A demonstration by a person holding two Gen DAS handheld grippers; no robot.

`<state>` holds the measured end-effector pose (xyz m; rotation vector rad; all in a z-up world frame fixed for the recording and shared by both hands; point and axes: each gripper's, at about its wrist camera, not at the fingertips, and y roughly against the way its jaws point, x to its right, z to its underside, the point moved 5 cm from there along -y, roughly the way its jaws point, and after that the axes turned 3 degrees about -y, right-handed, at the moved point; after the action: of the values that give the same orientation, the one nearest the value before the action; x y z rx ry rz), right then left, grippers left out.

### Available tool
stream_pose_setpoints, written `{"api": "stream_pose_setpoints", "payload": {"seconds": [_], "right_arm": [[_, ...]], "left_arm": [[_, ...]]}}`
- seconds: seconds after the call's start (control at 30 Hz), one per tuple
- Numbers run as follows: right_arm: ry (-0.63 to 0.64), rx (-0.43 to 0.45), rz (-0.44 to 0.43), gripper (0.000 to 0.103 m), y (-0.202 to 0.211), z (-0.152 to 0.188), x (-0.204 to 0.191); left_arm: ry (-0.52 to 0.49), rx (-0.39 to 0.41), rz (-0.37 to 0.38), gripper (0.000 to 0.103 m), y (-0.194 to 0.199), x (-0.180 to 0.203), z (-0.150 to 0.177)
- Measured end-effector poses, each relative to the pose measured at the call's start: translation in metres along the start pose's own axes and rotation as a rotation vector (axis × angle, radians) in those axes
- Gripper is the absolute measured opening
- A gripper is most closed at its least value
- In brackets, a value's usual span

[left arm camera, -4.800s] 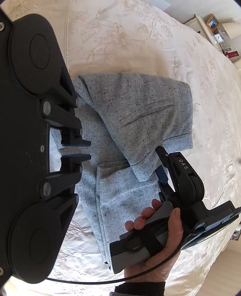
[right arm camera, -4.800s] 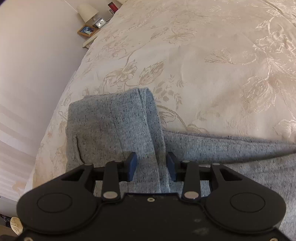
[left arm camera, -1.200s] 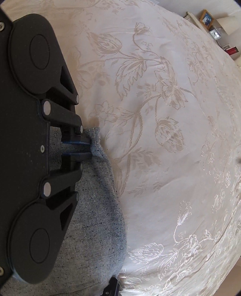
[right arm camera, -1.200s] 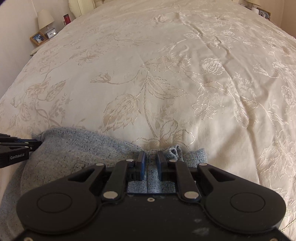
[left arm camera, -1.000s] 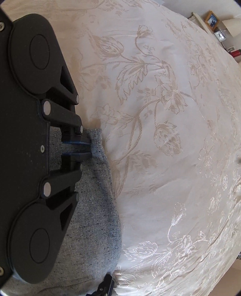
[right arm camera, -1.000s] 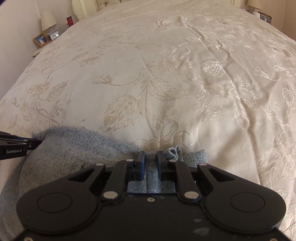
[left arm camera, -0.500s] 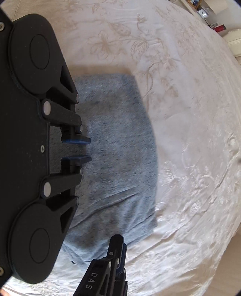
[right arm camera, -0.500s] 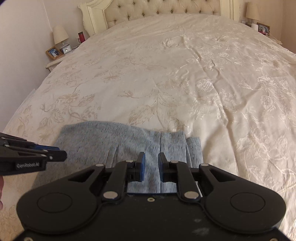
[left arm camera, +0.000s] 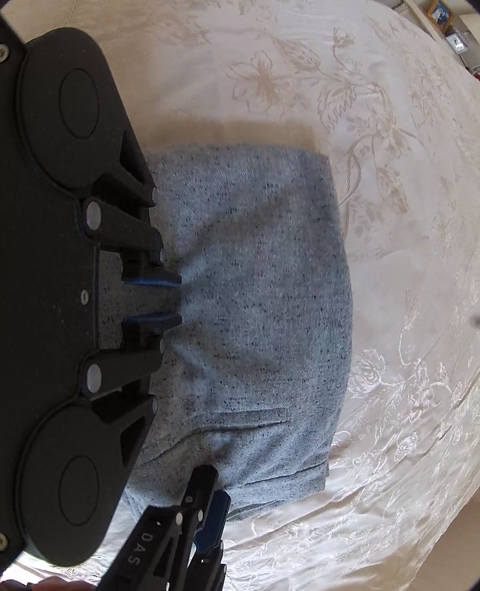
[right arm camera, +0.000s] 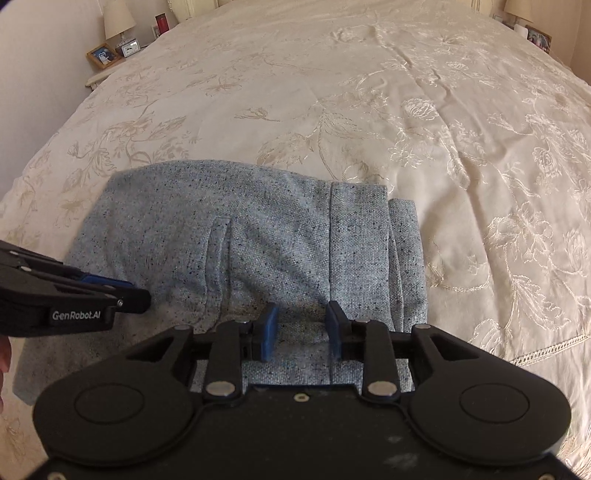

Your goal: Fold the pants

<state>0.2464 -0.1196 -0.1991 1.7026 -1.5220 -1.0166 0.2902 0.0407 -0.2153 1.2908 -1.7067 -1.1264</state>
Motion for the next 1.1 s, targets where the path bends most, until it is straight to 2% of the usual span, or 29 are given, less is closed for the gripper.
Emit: {"api": "stream_pose_setpoints", "payload": {"seconds": [0.1, 0.23, 0.33, 0.43, 0.6, 0.73, 0.9, 0.97, 1.1], "right_arm": [[-0.035, 0.019, -0.026, 0.031, 0.014, -0.004, 0.007], [-0.060, 0.122, 0.029, 0.034, 0.040, -0.008, 0.022], [-0.083, 0.160, 0.054, 0.036, 0.044, -0.011, 0.036], [-0.113, 0.120, 0.070, 0.037, 0.033, -0.015, 0.050], [-0.128, 0.062, 0.069, 0.037, 0.013, -0.018, 0.060], [-0.151, 0.016, 0.052, 0.039, -0.001, -0.015, 0.062], [-0.166, 0.012, 0.048, 0.047, -0.015, -0.013, 0.067], [-0.195, 0.006, 0.036, 0.050, -0.019, -0.011, 0.072], [-0.274, -0.002, 0.000, 0.053, -0.028, -0.009, 0.083]], "left_arm": [[-0.002, 0.047, -0.075, 0.026, 0.017, -0.015, 0.004], [0.034, 0.089, -0.099, 0.027, 0.034, -0.040, 0.006], [0.056, 0.097, -0.124, 0.040, 0.035, -0.056, 0.005], [0.067, 0.083, -0.138, 0.040, 0.028, -0.068, 0.005], [0.098, 0.041, -0.076, 0.040, 0.010, -0.076, 0.006], [0.079, 0.001, -0.073, 0.048, -0.009, -0.071, 0.005], [0.080, -0.009, -0.073, 0.055, -0.023, -0.071, 0.004], [0.081, -0.009, -0.080, 0.061, -0.025, -0.071, 0.005], [0.109, -0.019, -0.065, 0.064, -0.030, -0.075, 0.005]]}}
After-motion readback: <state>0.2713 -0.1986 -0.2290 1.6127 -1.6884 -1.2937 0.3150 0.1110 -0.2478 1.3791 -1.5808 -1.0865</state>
